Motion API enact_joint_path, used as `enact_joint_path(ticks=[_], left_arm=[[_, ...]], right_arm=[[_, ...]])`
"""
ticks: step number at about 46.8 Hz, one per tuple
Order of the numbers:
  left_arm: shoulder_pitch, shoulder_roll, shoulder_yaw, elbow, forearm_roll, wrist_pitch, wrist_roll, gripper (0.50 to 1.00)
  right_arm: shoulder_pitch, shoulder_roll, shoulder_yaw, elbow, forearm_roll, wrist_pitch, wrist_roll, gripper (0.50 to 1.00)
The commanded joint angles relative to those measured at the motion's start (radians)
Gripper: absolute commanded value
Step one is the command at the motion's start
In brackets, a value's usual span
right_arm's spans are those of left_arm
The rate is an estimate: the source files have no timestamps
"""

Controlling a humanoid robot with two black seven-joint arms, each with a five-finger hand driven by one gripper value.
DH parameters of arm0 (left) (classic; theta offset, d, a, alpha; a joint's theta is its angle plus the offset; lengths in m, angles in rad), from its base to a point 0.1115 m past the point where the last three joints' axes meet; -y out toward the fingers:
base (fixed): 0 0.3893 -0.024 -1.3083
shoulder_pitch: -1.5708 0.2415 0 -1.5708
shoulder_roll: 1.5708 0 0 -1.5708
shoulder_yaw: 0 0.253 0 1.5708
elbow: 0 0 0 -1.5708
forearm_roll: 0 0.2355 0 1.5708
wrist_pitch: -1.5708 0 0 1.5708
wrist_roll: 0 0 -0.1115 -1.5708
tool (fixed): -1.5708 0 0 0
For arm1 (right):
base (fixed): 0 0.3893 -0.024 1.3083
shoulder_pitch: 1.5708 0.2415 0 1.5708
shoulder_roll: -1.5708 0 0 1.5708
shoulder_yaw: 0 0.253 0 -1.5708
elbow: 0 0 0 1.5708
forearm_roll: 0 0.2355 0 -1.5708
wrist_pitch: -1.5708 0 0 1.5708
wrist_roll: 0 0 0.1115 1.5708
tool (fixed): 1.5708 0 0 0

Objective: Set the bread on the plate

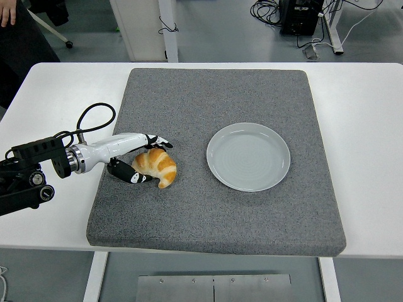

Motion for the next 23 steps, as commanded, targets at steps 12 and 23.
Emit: enact_joint_path(ticks=[12,23], left_arm=[[0.019,-0.003,-0.002,0.001,0.061,0.064,-0.002,0.639],[0.006,0.006,-0.014,0.001,0.059,0.062,-0.003,0.500]], right_arm=[[0.000,0.000,0.000,0.001,0.000,-0.001,0.000,1.000],[0.000,0.000,0.000,0.001,0.000,0.001,0.000,1.000]])
